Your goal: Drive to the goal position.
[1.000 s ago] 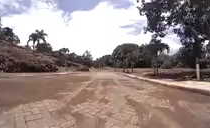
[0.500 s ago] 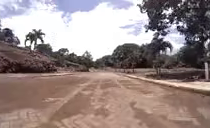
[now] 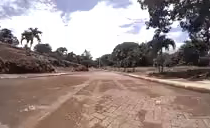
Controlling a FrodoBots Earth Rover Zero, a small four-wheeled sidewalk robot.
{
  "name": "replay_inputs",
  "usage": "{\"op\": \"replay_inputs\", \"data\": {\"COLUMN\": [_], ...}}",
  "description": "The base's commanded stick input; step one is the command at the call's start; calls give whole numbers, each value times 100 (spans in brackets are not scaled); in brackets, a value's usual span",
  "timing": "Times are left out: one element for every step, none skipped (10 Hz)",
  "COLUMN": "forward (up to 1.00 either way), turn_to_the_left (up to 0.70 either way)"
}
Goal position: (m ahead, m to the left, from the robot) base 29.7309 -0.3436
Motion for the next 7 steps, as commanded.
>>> {"op": "replay_inputs", "data": {"forward": [100,100,100,100,100,100,100], "turn_to_the_left": [0,0,0,0,0,0,0]}}
